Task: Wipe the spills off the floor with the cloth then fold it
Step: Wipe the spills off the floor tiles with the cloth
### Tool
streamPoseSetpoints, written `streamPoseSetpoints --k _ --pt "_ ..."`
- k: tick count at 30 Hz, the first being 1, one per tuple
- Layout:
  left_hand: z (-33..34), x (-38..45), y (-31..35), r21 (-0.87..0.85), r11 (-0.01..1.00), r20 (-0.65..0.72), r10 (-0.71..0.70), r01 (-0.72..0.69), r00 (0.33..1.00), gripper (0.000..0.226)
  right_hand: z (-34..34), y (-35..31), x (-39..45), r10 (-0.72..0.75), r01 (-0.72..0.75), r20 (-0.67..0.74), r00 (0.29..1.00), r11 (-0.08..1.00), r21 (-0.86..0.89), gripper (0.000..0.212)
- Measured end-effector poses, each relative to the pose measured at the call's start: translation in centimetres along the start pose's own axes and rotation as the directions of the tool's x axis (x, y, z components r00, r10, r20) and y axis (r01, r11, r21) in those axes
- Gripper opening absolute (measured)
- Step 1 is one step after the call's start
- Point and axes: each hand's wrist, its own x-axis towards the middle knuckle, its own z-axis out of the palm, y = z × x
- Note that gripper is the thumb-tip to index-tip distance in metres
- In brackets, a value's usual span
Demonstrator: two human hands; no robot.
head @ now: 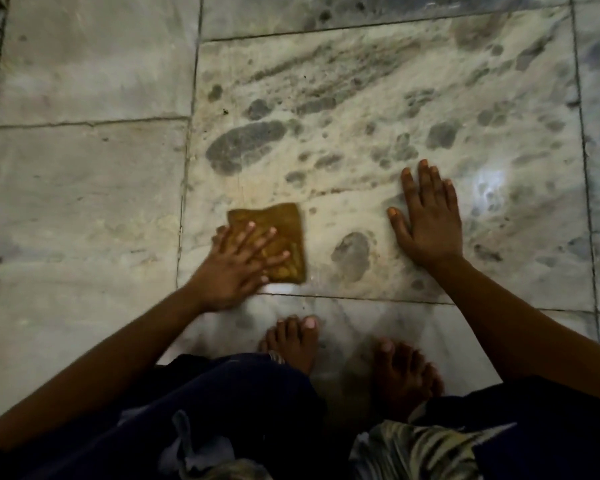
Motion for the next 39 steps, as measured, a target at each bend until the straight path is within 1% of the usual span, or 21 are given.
streamPoseSetpoints --k 3,6,8,10,12,13,14,15,16,18,19,20,21,23,25,28,30,32,34,36,39 --pt "-1.3 2.9 -4.0 -0.016 0.980 0.025 -0.200 0.201 0.979 0.049 0.1 0.1 0.0 0.001 -0.001 -0.012 1.000 1.000 -0.009 0.068" --pt "-3.0 7.2 -2.9 -0.073 0.919 0.069 -0.383 0.388 0.921 0.059 0.1 -0.2 0.0 -0.002 0.002 -0.006 1.000 1.000 -0.018 0.068" --pt "-2.5 7.9 -0.1 -0.092 0.923 0.076 -0.367 0.373 0.927 0.064 0.0 -0.2 0.0 0.002 -0.002 -0.003 1.000 1.000 -0.031 0.068" --pt "-1.7 5.8 2.7 -0.057 0.965 0.042 -0.253 0.255 0.967 0.057 -0.3 -0.5 0.1 0.016 -0.016 -0.015 1.000 1.000 -0.023 0.069" --pt "-0.5 2.3 3.6 -0.021 0.987 0.018 -0.156 0.156 0.988 0.051 -0.4 -0.9 0.2 0.036 -0.035 -0.040 0.999 0.999 0.010 0.069" --pt "-0.1 0.5 3.3 -0.021 0.989 0.008 -0.149 0.149 0.989 0.049 -0.5 -1.2 0.4 0.035 -0.034 -0.052 0.998 0.999 0.028 0.069" --pt "-0.2 -1.0 2.7 -0.045 0.980 0.003 -0.194 0.194 0.981 0.049 -0.5 -1.6 0.7 0.023 -0.020 -0.058 0.998 0.999 0.039 0.068" --pt "-0.3 -2.0 1.7 -0.088 0.955 -0.014 -0.284 0.282 0.959 0.049 -0.5 -1.9 0.9 0.002 0.000 -0.056 0.998 0.999 0.038 0.068" --pt "-0.5 -2.3 0.4 -0.132 0.908 -0.025 -0.403 0.397 0.915 0.051 -0.4 -2.2 1.2 -0.018 0.020 -0.048 0.999 0.999 0.030 0.068" --pt "-0.6 -0.8 -3.0 -0.192 0.775 0.004 -0.613 0.602 0.790 0.059 -0.2 -2.4 1.8 -0.056 0.056 -0.013 0.998 0.998 0.015 0.068" --pt "-0.8 0.8 -4.5 -0.205 0.730 0.032 -0.661 0.652 0.750 0.062 -0.1 -2.4 2.1 -0.073 0.073 0.008 0.997 0.997 0.003 0.068" --pt "-0.9 2.7 -6.0 -0.201 0.715 0.046 -0.676 0.670 0.736 0.065 0.0 -2.3 2.4 -0.089 0.089 0.027 0.996 0.996 -0.009 0.068" --pt "-1.3 4.8 -6.9 -0.192 0.724 0.054 -0.666 0.662 0.744 0.068 0.1 -2.1 2.5 -0.104 0.105 0.043 0.994 0.994 -0.018 0.069" --pt "-2.4 8.5 -6.9 -0.187 0.752 0.096 -0.626 0.632 0.774 0.074 0.1 -1.9 2.6 -0.116 0.118 0.059 0.992 0.993 -0.023 0.069" --pt "-2.9 10.4 -4.8 -0.166 0.807 0.101 -0.558 0.567 0.824 0.074 0.1 -1.9 2.6 -0.117 0.118 0.050 0.992 0.993 -0.026 0.068" --pt "-1.8 7.0 0.7 -0.085 0.925 0.001 -0.371 0.370 0.929 0.057 0.0 -2.0 2.6 -0.113 0.114 0.038 0.993 0.993 -0.021 0.067" --pt "-0.6 2.5 2.6 -0.094 0.949 0.004 -0.300 0.299 0.954 0.051 0.0 -2.0 2.6 -0.110 0.111 0.038 0.993 0.994 -0.012 0.067" --pt "0.0 -0.5 1.9 -0.123 0.928 0.014 -0.352 0.351 0.936 0.051 0.1 -1.9 2.5 -0.114 0.114 0.035 0.993 0.993 -0.006 0.067" --pt "-0.1 -0.4 -0.6 -0.117 0.897 -0.012 -0.430 0.426 0.903 0.052 0.1 -1.9 2.5 -0.115 0.115 0.035 0.993 0.993 -0.005 0.067" --pt "-0.7 2.1 -3.5 -0.103 0.855 -0.007 -0.512 0.509 0.859 0.054 0.2 -1.9 2.5 -0.116 0.117 0.036 0.993 0.993 -0.002 0.066" --pt "-2.8 7.7 -7.4 -0.171 0.744 -0.003 -0.656 0.646 0.755 0.060 0.1 -1.8 2.6 -0.117 0.117 0.034 0.993 0.993 -0.005 0.065"
